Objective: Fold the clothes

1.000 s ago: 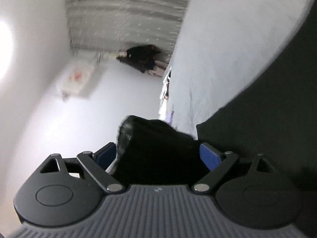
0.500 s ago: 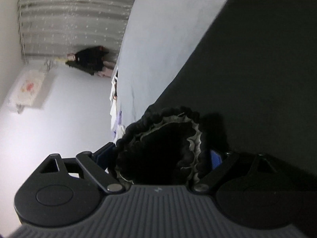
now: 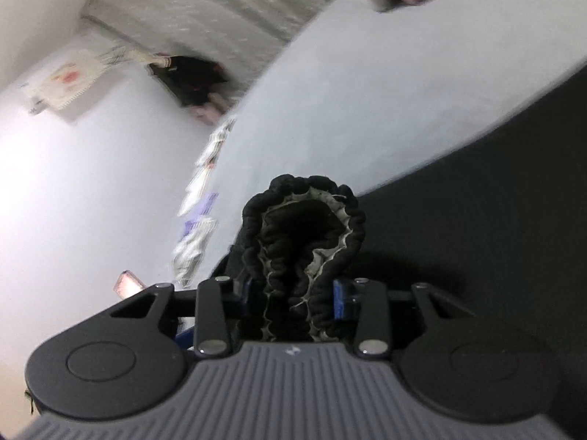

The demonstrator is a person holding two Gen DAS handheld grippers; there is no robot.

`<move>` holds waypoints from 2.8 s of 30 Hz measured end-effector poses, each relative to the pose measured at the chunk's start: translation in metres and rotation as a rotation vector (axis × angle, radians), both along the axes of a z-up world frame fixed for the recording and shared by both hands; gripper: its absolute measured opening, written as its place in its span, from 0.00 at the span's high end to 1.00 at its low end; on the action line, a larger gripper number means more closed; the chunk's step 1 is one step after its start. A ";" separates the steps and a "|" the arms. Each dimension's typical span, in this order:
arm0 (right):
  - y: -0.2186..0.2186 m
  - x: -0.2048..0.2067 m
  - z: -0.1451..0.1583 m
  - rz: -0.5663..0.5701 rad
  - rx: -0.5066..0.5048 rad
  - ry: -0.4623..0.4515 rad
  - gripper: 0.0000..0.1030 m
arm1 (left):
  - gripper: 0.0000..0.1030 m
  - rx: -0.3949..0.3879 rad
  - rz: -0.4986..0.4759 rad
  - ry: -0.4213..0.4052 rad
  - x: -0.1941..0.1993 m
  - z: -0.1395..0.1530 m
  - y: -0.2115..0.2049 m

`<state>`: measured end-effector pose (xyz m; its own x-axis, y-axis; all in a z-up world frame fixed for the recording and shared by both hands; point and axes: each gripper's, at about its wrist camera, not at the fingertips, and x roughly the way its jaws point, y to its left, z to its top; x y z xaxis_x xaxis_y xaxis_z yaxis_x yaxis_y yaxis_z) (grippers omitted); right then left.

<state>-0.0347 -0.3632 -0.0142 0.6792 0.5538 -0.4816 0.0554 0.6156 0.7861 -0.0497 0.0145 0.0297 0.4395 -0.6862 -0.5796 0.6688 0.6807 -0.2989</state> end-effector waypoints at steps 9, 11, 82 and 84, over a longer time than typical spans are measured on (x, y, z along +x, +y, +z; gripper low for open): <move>0.017 0.001 -0.007 -0.010 -0.284 0.091 0.39 | 0.39 0.029 -0.011 -0.016 -0.004 -0.045 -0.017; 0.020 0.000 0.002 -0.017 -0.353 0.067 0.30 | 0.39 0.007 -0.019 -0.023 -0.005 -0.037 -0.014; 0.156 0.223 -0.012 0.526 0.083 0.113 0.32 | 0.36 -0.172 -0.424 0.201 0.027 -0.029 0.030; 0.156 0.224 -0.022 0.479 0.039 0.125 0.39 | 0.33 -0.151 -0.431 0.191 0.025 -0.033 0.025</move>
